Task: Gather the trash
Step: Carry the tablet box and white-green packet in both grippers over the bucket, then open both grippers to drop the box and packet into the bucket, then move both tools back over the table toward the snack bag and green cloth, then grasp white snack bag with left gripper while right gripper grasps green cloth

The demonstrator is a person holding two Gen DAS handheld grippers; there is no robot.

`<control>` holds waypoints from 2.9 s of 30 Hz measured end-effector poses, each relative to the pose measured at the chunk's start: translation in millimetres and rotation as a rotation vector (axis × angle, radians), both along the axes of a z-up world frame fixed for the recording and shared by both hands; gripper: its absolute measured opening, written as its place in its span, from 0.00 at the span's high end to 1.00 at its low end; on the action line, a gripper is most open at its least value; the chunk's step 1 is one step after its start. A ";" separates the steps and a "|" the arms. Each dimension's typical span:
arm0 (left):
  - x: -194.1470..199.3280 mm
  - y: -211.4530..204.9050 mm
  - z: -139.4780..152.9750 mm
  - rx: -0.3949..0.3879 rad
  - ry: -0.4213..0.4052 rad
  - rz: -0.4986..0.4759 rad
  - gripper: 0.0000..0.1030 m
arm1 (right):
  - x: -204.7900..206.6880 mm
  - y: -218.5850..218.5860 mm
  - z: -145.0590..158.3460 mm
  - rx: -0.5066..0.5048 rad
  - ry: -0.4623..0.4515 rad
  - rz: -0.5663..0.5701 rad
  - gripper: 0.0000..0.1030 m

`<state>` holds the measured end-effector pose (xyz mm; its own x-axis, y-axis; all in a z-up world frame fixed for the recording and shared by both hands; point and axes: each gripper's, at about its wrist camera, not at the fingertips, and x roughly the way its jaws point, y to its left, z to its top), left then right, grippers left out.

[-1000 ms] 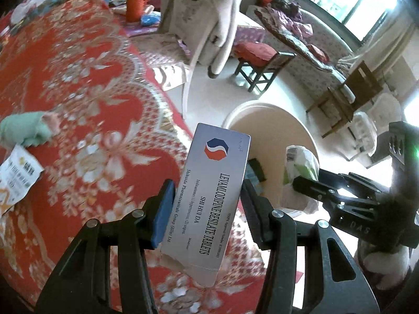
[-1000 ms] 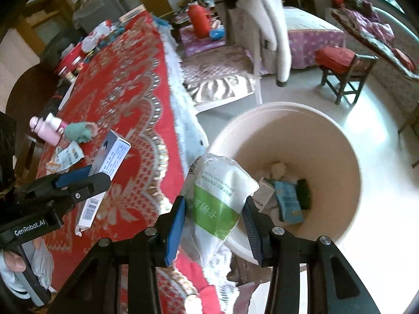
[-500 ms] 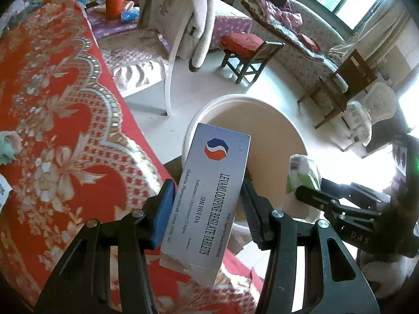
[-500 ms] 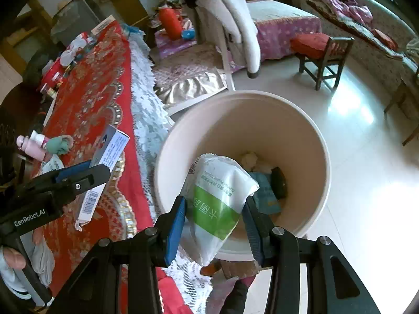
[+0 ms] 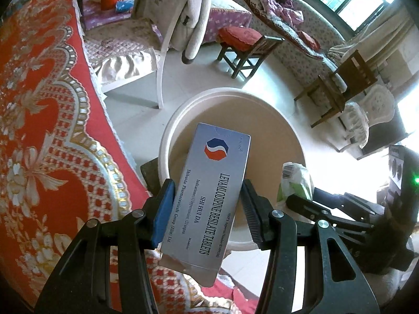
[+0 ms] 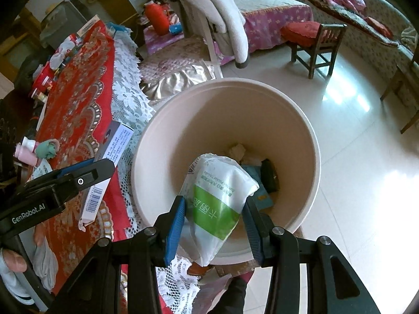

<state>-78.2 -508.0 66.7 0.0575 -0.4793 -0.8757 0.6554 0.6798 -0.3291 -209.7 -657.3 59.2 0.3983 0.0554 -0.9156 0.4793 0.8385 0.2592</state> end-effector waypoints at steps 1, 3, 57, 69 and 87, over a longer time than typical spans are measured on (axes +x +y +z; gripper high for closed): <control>-1.2 -0.6 -1.2 0.000 0.003 0.004 0.52 | 0.6 -1.4 -1.7 0.003 0.003 -0.002 0.59; -2.2 -3.2 -3.2 0.000 0.009 0.011 0.52 | 1.5 -3.9 -4.7 0.009 0.009 -0.004 0.59; 41.0 182.2 32.3 -0.013 -0.073 0.365 0.42 | 85.2 122.9 9.9 0.019 -0.020 0.271 0.32; 131.7 327.6 49.3 0.129 -0.166 0.662 0.42 | 118.3 186.6 10.5 0.031 -0.026 0.361 0.32; 87.1 305.3 2.1 0.007 0.093 0.465 0.43 | 138.6 206.2 2.9 0.046 -0.012 0.366 0.32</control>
<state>8.9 -202.7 68.8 0.1860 -0.4150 -0.8906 0.2487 0.8968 -0.3660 -71.1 -451.1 62.1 0.3552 0.2374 -0.9041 0.1464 0.9411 0.3047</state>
